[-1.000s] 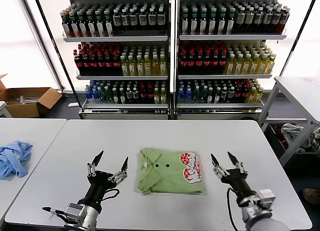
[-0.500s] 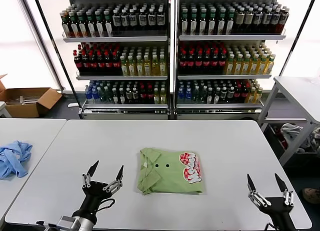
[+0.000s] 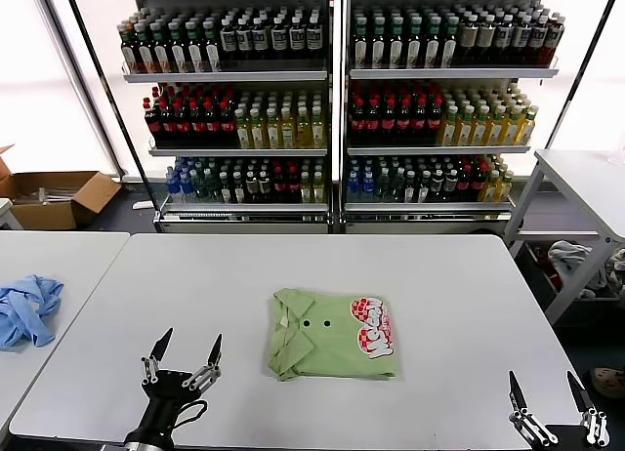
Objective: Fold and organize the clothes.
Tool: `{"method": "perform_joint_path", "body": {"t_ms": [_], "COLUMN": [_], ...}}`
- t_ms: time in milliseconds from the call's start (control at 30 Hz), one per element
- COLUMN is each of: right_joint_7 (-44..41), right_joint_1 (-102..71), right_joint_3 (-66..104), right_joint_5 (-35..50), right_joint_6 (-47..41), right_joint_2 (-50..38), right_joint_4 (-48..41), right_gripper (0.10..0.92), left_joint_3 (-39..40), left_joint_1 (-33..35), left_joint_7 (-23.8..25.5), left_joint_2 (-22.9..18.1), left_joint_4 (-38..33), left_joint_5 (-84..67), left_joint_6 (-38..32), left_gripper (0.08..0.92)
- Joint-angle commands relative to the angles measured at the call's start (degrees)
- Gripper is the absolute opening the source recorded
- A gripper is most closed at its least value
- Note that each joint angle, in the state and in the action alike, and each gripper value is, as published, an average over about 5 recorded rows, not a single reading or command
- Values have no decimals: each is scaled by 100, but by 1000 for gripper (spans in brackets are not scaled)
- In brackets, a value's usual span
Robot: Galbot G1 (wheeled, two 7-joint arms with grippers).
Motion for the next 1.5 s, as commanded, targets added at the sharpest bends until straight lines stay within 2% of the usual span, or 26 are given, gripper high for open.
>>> {"method": "perform_joint_path", "body": {"t_ms": [33,1500], "right_joint_7": [-12,49], "right_joint_1": [-253,148], "right_joint_3": [-12,-377], "right_joint_5": [-77,-168], "right_joint_6": [456,287], "right_joint_2": [35,-1], "right_joint_4": [-163,-406], "right_gripper": [823,823], "left_joint_3": [-75,-23], "left_joint_1": [289,239], "left_joint_7": [-57,-64], "left_joint_2": [7,-53], "left_joint_4": [114,189], "left_joint_5": [-11,96], "left_joint_6": [-301,-294], "left_gripper": [823,823]}}
